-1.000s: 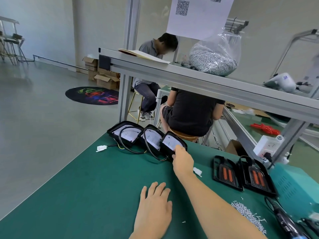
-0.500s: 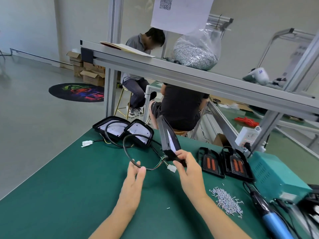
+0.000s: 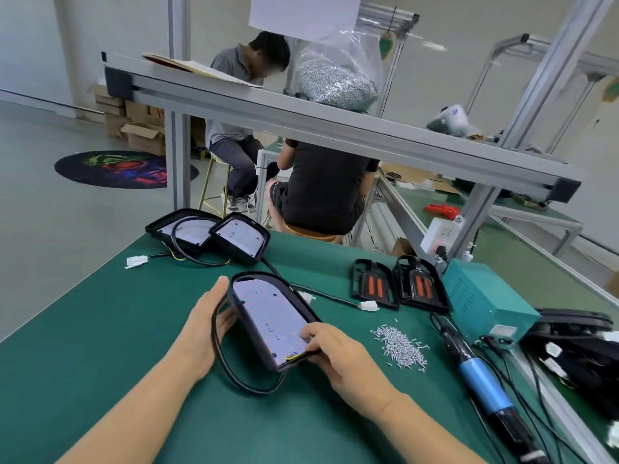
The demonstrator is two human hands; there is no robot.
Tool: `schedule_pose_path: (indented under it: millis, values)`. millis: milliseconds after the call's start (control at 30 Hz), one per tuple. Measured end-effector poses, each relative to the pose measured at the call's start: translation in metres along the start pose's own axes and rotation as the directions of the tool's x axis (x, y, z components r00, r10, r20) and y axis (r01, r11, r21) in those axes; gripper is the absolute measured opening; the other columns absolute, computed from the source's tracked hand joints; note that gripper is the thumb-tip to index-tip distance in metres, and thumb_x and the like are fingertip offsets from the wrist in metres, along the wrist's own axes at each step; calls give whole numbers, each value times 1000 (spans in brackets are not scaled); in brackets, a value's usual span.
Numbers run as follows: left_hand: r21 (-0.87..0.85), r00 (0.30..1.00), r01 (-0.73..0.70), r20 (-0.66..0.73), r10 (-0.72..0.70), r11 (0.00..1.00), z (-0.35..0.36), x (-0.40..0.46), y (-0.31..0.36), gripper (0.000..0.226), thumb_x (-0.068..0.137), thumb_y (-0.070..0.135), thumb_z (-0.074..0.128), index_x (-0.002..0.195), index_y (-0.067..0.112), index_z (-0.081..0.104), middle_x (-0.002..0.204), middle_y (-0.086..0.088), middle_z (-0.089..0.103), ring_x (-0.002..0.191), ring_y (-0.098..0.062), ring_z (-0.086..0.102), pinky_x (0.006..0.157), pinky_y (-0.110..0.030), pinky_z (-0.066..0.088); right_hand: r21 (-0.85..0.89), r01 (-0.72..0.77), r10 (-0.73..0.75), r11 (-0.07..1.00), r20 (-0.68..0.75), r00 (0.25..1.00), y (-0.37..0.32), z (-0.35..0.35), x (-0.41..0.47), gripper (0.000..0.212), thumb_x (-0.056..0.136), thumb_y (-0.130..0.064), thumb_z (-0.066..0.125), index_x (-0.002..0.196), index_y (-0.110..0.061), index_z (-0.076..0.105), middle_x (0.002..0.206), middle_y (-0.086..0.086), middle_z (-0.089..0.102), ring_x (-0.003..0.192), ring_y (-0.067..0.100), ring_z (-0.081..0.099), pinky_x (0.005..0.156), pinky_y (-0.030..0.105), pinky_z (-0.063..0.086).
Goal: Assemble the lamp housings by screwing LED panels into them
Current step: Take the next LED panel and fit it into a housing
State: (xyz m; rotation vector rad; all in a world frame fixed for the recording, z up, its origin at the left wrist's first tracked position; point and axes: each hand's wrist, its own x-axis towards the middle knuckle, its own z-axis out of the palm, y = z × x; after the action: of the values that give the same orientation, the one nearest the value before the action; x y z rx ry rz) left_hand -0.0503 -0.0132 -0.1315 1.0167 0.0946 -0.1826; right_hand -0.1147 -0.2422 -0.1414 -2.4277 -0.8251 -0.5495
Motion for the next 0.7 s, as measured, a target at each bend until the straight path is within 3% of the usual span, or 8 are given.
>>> schedule_pose_path:
  millis: [100, 167, 267, 400, 500, 600, 700]
  values:
    - [40, 996, 84, 23, -85, 996, 4, -1, 3, 43, 87, 35, 58, 113, 2, 62, 101, -11, 73, 82, -18, 71, 75, -30, 49, -31, 64, -64, 997, 17, 998, -4, -3, -2, 32, 85, 7, 64, 99, -16, 48, 112, 9, 65, 99, 22, 61, 92, 23, 46]
    - [61, 991, 132, -21, -131, 989, 1, 2, 4, 33, 89, 23, 57, 112, 0, 63, 89, -12, 73, 71, -21, 71, 73, -32, 50, -52, 68, -67, 996, 28, 997, -4, -4, -2, 21, 87, 7, 62, 97, -10, 55, 111, 9, 64, 98, 24, 61, 101, 34, 45]
    - [55, 979, 189, -94, -183, 981, -4, 8, 1, 34, 91, 5, 50, 123, -5, 55, 98, -19, 66, 71, -28, 66, 73, -38, 51, -116, 43, -38, 992, 47, 998, -3, -4, -5, 14, 86, 8, 59, 93, -3, 63, 111, 6, 65, 106, 20, 60, 112, 46, 31]
    - [49, 974, 186, -141, -177, 981, -7, 10, -1, 24, 91, -2, 44, 112, -1, 54, 81, -15, 69, 54, -22, 68, 57, -33, 57, -195, 25, -17, 980, 47, 999, -4, -3, -7, 44, 71, 18, 52, 103, -8, 65, 121, 2, 63, 118, 17, 55, 115, 42, 26]
    - [23, 979, 134, -160, -129, 991, -9, 11, -3, 20, 89, -6, 43, 103, 0, 56, 70, -12, 71, 60, -25, 68, 63, -39, 51, -223, 14, -1, 975, 59, 998, -3, -6, -13, 60, 69, 18, 50, 119, -13, 63, 132, -3, 58, 130, 13, 46, 117, 41, 24]
    - [3, 984, 89, -152, -87, 996, -14, 9, -6, 21, 89, -5, 46, 105, 1, 57, 87, -14, 69, 76, -27, 65, 67, -39, 50, -245, 31, -8, 969, 94, 996, -5, -9, -19, 66, 70, 17, 49, 127, -15, 60, 137, -4, 55, 137, 14, 41, 118, 44, 23]
    - [-31, 991, 56, -120, -59, 998, -18, 6, -9, 18, 91, 0, 47, 101, 5, 61, 87, -11, 72, 73, -23, 70, 65, -36, 56, -254, 62, -38, 965, 98, 994, -7, -10, -22, 64, 73, 15, 53, 129, -15, 60, 136, -4, 56, 136, 17, 43, 118, 46, 24]
